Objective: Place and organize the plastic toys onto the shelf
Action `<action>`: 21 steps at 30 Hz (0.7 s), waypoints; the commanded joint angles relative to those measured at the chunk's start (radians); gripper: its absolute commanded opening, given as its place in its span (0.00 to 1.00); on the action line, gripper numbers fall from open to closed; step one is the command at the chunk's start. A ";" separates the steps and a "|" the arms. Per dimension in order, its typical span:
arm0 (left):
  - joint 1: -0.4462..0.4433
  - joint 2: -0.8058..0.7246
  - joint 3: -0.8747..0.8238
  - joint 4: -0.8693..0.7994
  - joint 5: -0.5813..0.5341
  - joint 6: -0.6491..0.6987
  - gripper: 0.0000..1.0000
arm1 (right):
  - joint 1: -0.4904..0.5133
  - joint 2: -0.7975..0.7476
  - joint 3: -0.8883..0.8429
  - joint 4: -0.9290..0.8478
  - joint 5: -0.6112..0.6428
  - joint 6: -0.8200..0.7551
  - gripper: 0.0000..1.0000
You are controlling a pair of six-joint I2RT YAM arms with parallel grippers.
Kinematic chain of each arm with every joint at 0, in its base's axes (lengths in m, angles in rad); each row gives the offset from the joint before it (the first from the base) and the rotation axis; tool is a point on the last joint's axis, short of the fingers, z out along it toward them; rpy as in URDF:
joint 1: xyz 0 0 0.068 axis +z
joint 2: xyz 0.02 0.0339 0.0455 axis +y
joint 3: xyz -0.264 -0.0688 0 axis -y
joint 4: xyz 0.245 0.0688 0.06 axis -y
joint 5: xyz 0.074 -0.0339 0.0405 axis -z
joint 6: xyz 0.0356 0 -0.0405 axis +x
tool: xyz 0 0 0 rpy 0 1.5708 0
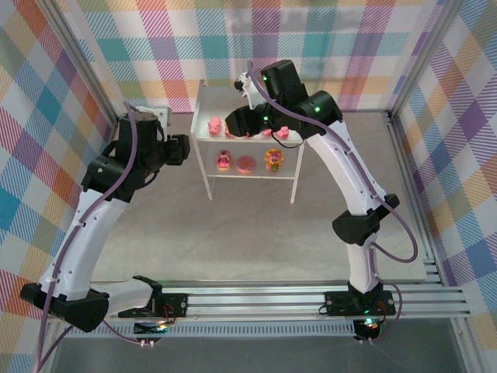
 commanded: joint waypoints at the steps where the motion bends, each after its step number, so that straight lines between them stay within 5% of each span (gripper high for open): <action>1: 0.015 -0.017 -0.009 0.027 0.016 0.012 0.53 | 0.009 0.009 0.037 0.012 0.020 -0.024 0.37; 13: 0.020 -0.026 -0.020 0.033 0.011 0.018 0.53 | 0.010 0.010 0.051 -0.015 0.074 -0.040 0.37; 21: 0.070 -0.065 -0.065 0.043 0.006 0.017 0.55 | 0.008 -0.188 -0.146 0.141 0.212 -0.069 0.39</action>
